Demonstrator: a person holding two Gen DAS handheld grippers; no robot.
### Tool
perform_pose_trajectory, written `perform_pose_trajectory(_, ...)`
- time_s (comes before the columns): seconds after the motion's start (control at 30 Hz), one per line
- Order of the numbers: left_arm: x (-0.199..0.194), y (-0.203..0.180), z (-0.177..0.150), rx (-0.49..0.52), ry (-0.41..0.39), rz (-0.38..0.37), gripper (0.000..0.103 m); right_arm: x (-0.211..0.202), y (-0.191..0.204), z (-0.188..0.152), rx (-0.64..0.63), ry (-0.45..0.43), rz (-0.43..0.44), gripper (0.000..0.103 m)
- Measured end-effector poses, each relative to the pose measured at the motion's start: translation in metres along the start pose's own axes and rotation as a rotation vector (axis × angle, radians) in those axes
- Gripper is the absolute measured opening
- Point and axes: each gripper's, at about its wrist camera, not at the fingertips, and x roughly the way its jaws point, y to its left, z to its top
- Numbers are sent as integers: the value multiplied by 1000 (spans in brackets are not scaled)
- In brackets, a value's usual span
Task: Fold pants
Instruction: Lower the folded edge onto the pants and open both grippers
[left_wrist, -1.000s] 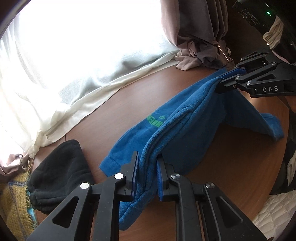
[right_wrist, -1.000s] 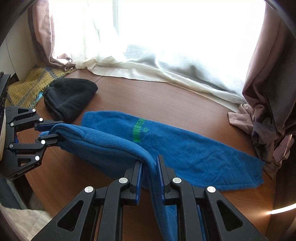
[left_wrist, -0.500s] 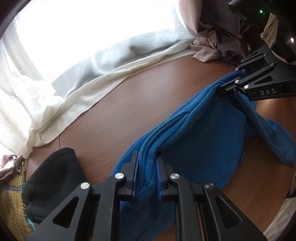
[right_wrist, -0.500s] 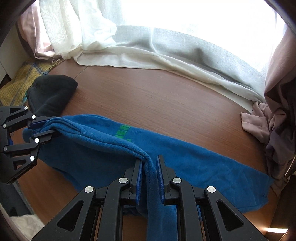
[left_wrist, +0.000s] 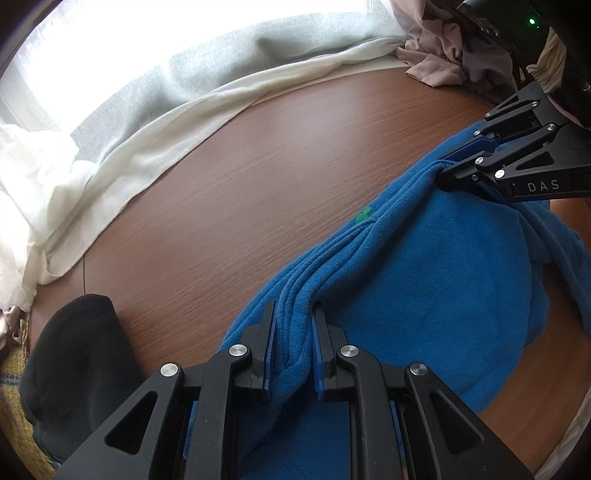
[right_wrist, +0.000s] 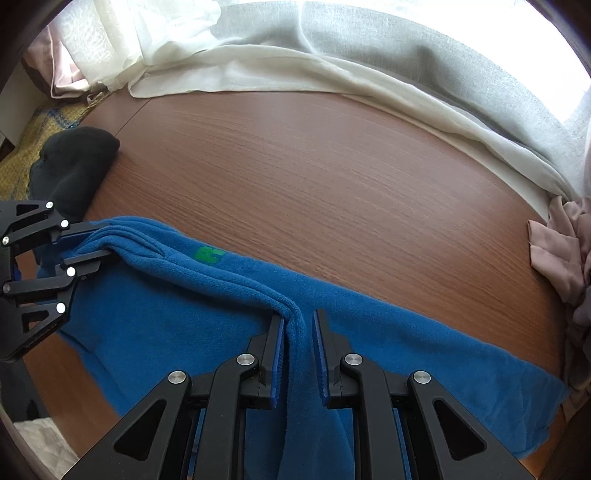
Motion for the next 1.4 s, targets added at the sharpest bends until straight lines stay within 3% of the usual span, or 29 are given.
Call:
perform_pose_trajectory(0.17, 6, 4, 2, -10, 4, 0, 22, 10, -4, 1, -8, 8, 4, 17)
perform_pose_trajectory(0.27, 7, 4, 3, -10, -1, 31, 31, 14, -5, 1, -11, 2, 3, 17)
perform_pose_trajectory(0.37, 3, 4, 2, -20, -13, 66, 41, 12, -4, 0, -12, -10, -22, 28)
perform_pose_trajectory(0.4, 0, 4, 1, -31, -18, 63, 42, 10, -4, -1, -13, -16, -41, 33)
perform_pose_trajectory(0.53, -20, 1, -2, -73, -63, 49, 53, -7, -2, -6, 8, -59, -40, 36)
perform_pose_trajectory(0.7, -56, -5, -8, -141, -138, 30, 53, -39, 8, -21, 34, -128, -21, 36)
perform_pose_trajectory(0.9, -113, -22, -23, -195, -277, 8, 63, -100, 31, -60, 76, -290, -32, 36)
perform_pose_trajectory(1.03, -146, -38, -34, -207, -344, -31, 63, -142, 49, -94, 99, -401, -60, 36)
perform_pose_trajectory(1.4, -192, -85, -64, -144, -439, -84, 63, -202, 83, -177, 202, -537, -136, 36)
